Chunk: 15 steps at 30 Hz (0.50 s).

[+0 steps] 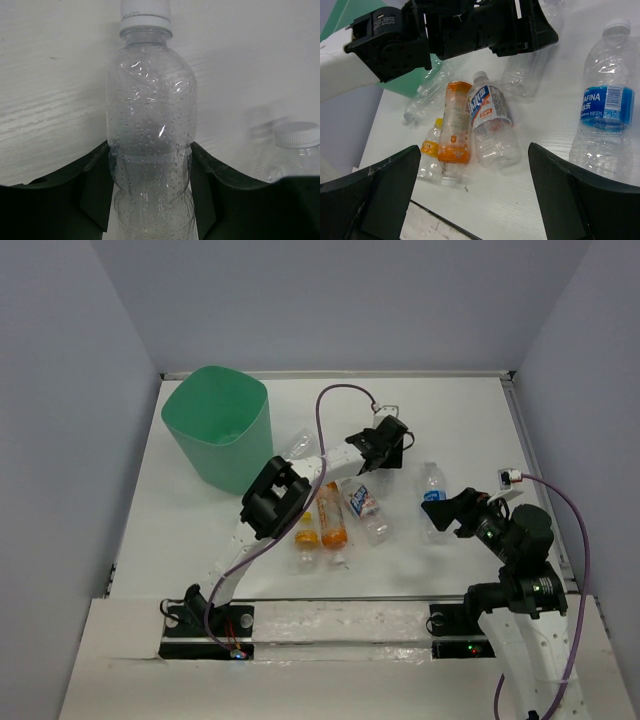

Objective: Put the plastic bottles in the bin

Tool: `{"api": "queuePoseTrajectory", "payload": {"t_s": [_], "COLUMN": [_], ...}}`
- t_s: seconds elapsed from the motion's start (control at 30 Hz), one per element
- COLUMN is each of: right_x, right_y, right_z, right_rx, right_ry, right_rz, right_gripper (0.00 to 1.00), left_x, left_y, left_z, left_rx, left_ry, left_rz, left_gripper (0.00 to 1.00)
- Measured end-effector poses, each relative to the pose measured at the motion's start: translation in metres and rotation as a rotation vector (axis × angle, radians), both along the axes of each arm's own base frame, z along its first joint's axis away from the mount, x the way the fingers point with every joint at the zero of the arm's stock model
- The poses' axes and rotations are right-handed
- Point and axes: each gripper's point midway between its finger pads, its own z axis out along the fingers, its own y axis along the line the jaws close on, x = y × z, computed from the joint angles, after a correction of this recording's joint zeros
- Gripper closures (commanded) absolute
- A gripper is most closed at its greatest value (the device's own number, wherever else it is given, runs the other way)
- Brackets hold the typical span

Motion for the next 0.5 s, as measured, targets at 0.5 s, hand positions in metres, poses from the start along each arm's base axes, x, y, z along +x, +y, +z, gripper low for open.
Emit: {"api": "queuePoseTrajectory", "payload": {"t_s": [0.5], "right_x": [0.013], "right_y": [-0.009], "right_z": [-0.013], "right_rx": [-0.023], "right_ry": [0.055], "right_rz": [-0.066], "right_gripper": [0.08], "left_x": [0.005], "left_y": [0.011], "left_z": [0.21], "left_rx": [-0.238], "left_ry": [-0.367], "left_rz": [-0.06], "left_gripper": [0.54]}}
